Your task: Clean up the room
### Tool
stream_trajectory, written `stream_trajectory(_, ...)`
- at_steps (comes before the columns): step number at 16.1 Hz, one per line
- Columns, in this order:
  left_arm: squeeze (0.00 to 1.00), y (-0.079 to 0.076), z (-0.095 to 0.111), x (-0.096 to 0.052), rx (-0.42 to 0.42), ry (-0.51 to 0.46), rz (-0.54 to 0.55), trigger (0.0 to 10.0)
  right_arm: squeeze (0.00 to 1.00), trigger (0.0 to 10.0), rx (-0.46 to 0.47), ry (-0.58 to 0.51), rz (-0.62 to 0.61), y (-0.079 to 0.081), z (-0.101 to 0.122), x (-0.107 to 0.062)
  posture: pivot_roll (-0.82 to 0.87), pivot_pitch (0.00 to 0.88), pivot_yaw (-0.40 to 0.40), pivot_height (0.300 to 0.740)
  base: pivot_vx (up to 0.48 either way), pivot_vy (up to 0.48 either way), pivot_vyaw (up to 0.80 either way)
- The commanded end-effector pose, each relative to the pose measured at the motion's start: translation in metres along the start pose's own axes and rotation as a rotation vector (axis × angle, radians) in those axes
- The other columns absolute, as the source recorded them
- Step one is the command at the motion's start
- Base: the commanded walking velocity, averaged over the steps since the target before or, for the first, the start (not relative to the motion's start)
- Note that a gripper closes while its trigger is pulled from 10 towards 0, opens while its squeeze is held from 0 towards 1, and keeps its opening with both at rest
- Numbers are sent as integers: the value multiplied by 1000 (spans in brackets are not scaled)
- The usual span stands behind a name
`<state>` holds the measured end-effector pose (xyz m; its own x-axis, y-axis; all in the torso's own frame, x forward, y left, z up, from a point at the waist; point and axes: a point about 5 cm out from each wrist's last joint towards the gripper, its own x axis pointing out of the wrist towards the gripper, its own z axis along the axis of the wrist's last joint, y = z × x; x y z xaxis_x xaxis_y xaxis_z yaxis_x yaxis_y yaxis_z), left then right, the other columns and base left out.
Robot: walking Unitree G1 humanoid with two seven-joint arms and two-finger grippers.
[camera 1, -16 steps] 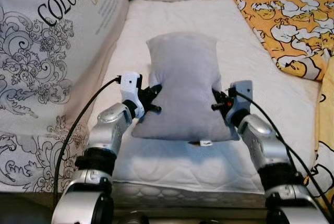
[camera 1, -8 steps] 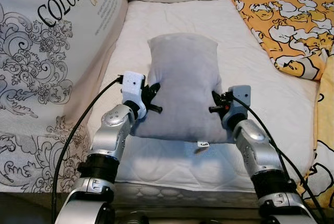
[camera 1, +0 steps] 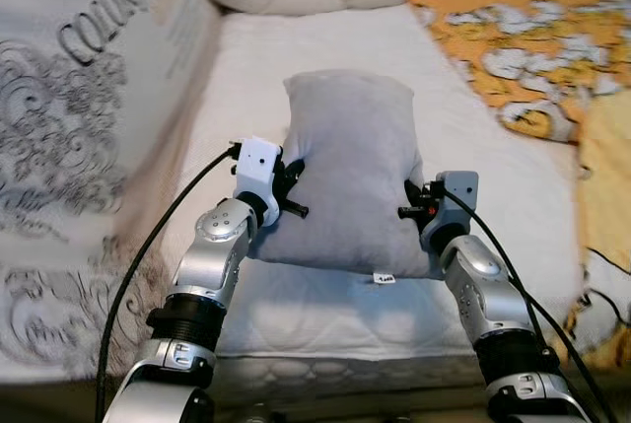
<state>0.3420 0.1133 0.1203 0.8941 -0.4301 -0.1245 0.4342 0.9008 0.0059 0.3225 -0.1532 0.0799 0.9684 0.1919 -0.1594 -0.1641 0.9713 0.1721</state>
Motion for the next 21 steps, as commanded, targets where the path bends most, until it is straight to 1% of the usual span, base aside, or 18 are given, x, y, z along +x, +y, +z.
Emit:
stream_trajectory(1,0,2,11,0,28,-49,17,10000,0,10000,25,-34,-24,-4,7,-1,-55,0,39,740,0,382,0)
stream_trajectory(3,0,2,11,0,29,-50,18,10000,0,10000,44,-32,-29,-4,7,-1,-56,0,38,740,0,382,0)
stream_trajectory(10,0,3,12,1,33,-51,23,10000,0,10000,44,-17,-18,-2,6,1,-48,0,32,740,0,310,0)
stream_trajectory(13,0,3,13,1,41,-55,34,10000,0,10000,53,-15,-21,-1,6,1,-48,0,33,740,0,0,0)
stream_trajectory(14,0,4,14,1,65,-59,38,10000,0,10000,53,-18,-25,-2,6,0,-49,0,36,740,0,0,0)
stream_trajectory(16,0,7,17,1,42,-81,49,10000,0,10000,52,-20,-26,-2,6,0,-48,0,36,740,0,0,0)
stream_trajectory(21,0,6,17,2,33,-77,46,10000,0,10000,41,-19,-30,-3,8,1,-57,0,40,740,48,0,0)
